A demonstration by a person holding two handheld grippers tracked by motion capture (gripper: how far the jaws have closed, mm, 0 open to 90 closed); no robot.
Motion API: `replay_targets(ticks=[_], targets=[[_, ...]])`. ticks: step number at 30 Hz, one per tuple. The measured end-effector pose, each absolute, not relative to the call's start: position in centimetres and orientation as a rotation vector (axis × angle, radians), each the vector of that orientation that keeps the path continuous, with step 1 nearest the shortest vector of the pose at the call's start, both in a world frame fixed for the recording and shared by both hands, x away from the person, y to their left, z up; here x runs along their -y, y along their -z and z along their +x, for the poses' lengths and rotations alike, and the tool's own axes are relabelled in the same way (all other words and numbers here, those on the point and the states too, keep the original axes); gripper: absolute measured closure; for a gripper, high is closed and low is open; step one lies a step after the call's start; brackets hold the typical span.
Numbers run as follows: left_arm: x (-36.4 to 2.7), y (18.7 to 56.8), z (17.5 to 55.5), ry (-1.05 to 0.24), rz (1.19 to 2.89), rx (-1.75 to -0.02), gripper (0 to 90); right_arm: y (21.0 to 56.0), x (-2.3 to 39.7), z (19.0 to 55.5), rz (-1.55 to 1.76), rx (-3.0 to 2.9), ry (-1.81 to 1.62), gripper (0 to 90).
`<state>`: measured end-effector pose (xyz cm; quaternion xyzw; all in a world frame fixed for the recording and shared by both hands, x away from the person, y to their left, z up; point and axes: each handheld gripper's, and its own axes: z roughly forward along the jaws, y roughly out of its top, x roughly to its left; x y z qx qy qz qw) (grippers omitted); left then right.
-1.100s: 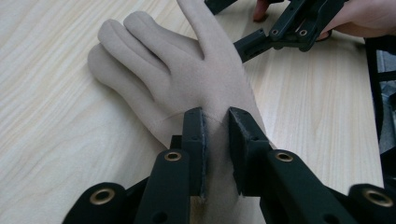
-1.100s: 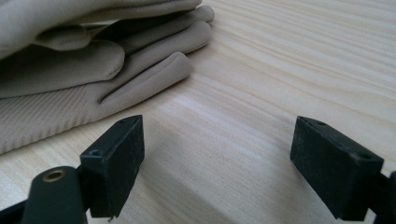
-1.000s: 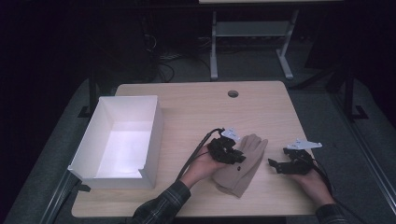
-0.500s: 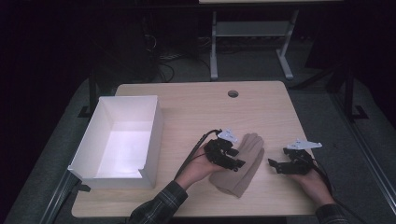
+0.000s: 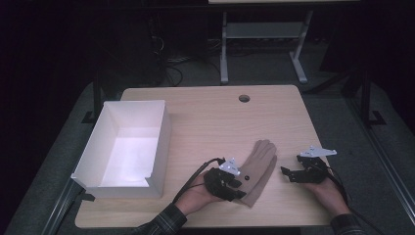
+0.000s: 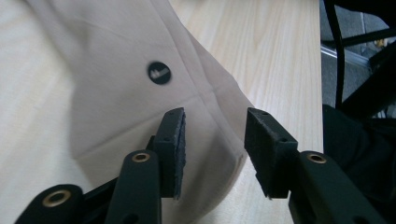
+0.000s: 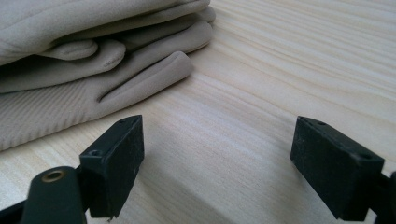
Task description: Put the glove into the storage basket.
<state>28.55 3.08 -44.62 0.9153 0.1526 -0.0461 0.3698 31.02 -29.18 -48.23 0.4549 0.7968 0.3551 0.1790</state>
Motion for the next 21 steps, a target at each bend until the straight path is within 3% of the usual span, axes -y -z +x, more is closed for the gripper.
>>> replay_targets(ticks=[5,8,12,21], targets=[[-2.2,45.6,27.8,0.064,2.411,-0.36,54.9,48.2,29.1,31.0,1.291,-2.25,-1.005,17.0],[-2.2,45.4,27.8,0.049,2.416,-0.359,74.3,48.2,29.2,31.0,1.288,-2.252,-1.006,17.1],[-2.2,45.3,28.0,0.052,2.417,-0.368,83.7,48.2,29.2,31.0,1.288,-2.252,-1.004,17.0],[-1.8,43.1,27.5,0.075,2.315,-0.35,86.3,48.2,29.2,31.0,1.288,-2.252,-1.003,17.1]])
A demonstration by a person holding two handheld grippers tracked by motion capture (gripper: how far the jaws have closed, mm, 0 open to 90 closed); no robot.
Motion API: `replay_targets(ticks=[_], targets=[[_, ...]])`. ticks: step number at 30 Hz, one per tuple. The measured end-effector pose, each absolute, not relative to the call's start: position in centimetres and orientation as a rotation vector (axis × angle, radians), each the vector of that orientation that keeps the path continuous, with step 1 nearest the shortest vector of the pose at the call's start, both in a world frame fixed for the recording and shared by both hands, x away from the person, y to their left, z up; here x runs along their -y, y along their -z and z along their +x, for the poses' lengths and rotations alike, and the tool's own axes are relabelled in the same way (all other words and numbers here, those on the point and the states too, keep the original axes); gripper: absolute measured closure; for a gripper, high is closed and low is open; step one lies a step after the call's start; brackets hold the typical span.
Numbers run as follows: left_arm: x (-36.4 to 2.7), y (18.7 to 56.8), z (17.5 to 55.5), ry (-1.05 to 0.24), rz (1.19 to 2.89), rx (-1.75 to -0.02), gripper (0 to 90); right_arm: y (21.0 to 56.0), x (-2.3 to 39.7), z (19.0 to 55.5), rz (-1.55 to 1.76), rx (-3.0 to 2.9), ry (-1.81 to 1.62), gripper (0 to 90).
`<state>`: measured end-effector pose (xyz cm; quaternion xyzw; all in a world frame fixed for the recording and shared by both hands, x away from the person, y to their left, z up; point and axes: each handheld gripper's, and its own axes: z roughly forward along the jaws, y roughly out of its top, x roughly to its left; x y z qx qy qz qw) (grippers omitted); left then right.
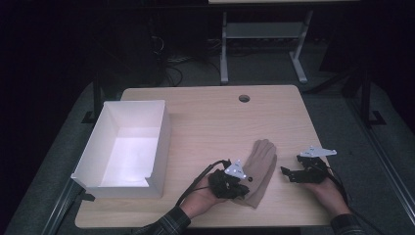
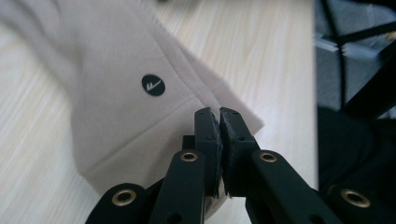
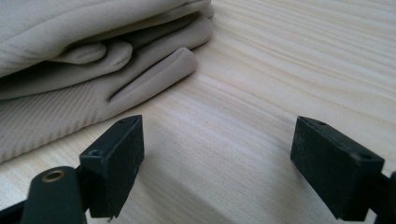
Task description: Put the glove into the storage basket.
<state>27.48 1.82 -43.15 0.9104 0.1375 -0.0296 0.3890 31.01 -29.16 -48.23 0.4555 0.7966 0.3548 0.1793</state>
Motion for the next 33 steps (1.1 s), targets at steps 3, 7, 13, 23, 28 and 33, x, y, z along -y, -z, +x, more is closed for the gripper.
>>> replay_targets(ticks=[3,7,13,23,28,33], targets=[[-1.3,42.7,27.1,0.067,2.295,-0.328,86.3,48.2,29.1,31.0,1.288,-2.251,-1.001,17.1],[-0.2,42.6,26.9,0.085,2.275,-0.311,86.3,48.2,29.1,31.0,1.288,-2.25,-0.999,17.1],[1.3,44.4,26.9,0.138,2.289,-0.31,83.7,48.2,29.1,31.0,1.291,-2.248,-0.999,17.0],[-0.4,43.1,27.5,0.099,2.224,-0.349,85.1,48.0,29.0,30.8,1.279,-2.255,-1.005,32.2],[-2.9,42.8,28.7,0.026,2.252,-0.405,88.2,46.5,28.6,29.8,1.227,-2.316,-1.102,73.6],[-5.7,43.2,29.9,0.006,2.266,-0.503,65.1,46.1,27.8,28.4,1.165,-2.441,-1.134,89.8]])
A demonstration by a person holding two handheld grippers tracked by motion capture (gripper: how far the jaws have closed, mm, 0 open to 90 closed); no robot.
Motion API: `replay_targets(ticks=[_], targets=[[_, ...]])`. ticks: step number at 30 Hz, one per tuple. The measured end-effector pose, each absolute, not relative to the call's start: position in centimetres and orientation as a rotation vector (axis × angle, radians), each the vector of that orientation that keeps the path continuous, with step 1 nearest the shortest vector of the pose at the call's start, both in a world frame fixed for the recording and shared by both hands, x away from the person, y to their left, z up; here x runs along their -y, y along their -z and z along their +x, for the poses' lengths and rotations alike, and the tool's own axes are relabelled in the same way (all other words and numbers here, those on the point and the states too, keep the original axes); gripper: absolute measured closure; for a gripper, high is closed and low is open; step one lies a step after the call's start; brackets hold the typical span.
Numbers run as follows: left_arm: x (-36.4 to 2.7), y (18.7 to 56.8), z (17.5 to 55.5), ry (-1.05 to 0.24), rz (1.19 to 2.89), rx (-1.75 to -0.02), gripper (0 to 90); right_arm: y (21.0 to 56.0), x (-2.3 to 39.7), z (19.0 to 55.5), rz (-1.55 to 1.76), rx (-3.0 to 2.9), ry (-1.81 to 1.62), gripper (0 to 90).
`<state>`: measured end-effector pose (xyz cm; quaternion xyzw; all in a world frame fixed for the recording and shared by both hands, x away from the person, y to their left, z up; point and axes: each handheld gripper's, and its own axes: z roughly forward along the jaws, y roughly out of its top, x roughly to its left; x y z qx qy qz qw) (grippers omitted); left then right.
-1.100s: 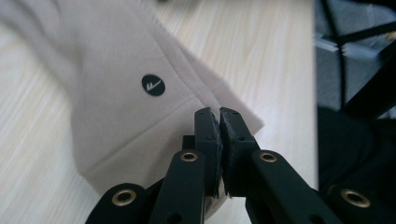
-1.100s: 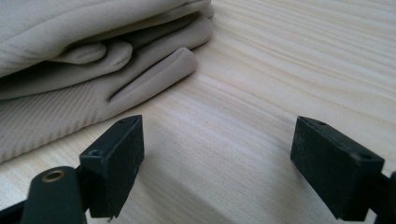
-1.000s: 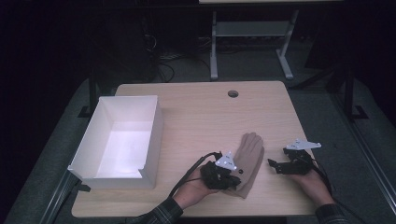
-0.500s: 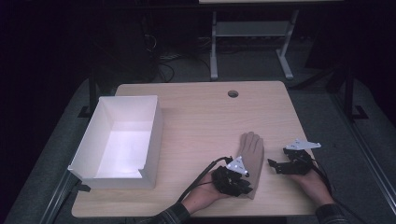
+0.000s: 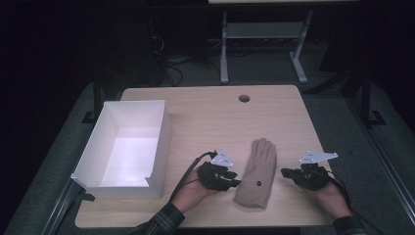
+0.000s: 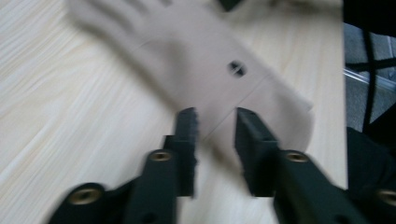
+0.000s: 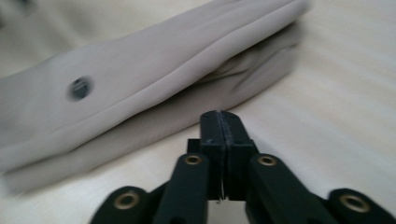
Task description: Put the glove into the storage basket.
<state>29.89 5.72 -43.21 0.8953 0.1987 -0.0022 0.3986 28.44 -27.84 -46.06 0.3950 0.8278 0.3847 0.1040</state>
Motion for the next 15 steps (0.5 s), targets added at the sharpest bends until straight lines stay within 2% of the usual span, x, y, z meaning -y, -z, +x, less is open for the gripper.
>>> replay_targets(ticks=[7,15], targets=[[-8.9,43.9,30.6,-0.024,2.252,-0.617,40.9,46.3,26.1,27.3,1.053,-2.593,-1.144,90.0],[-9.4,44.3,31.1,-0.04,2.249,-0.647,34.6,46.6,23.8,27.3,0.978,-2.682,-1.162,90.0]])
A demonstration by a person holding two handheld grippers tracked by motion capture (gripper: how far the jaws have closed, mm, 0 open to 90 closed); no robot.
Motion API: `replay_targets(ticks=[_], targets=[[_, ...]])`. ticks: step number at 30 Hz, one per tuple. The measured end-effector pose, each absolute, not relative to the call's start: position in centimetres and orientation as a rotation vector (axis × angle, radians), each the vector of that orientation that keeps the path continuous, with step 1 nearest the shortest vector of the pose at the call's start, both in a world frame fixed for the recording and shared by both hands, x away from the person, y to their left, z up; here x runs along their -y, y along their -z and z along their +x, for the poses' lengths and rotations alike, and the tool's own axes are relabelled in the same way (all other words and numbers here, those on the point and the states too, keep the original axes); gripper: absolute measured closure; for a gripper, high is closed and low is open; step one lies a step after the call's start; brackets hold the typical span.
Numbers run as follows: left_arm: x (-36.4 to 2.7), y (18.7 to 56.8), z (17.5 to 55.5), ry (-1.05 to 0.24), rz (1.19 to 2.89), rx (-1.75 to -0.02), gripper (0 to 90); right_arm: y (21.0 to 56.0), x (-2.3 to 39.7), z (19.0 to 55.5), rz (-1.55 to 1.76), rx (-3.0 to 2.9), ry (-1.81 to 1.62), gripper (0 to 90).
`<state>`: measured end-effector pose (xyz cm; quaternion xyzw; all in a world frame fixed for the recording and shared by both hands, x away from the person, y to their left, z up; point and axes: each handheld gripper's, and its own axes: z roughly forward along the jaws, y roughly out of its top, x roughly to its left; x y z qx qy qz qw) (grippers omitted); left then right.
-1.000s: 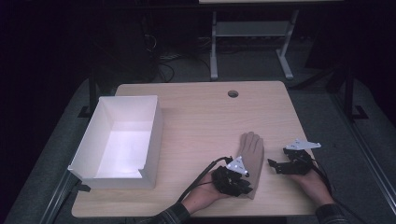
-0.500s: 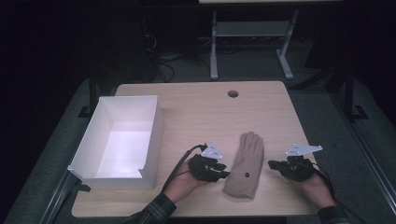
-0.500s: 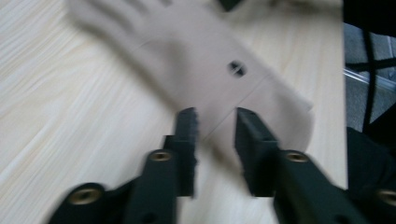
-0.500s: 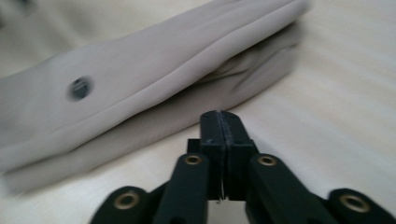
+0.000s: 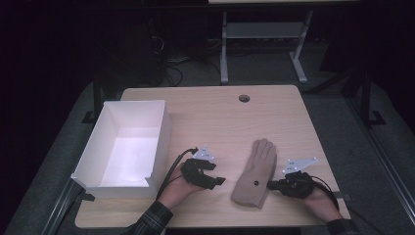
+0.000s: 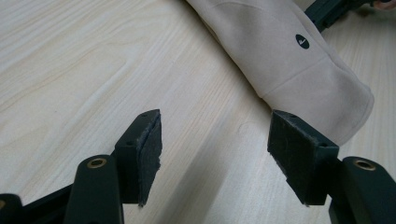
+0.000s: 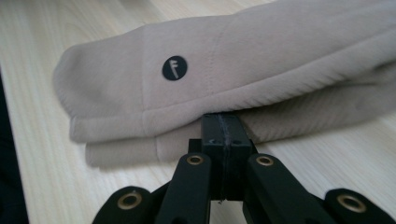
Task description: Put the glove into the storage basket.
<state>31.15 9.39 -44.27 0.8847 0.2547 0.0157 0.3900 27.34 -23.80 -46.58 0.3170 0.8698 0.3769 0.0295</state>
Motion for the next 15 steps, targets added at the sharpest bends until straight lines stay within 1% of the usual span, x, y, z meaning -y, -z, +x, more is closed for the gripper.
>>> replay_targets(ticks=[8,15], targets=[[-9.6,44.3,31.4,-0.052,2.256,-0.648,34.0,46.8,22.2,27.5,0.928,-2.716,-1.178,90.0],[-9.6,44.1,31.6,-0.062,2.244,-0.651,33.2,47.0,19.4,27.6,0.859,-2.744,-1.188,90.0]])
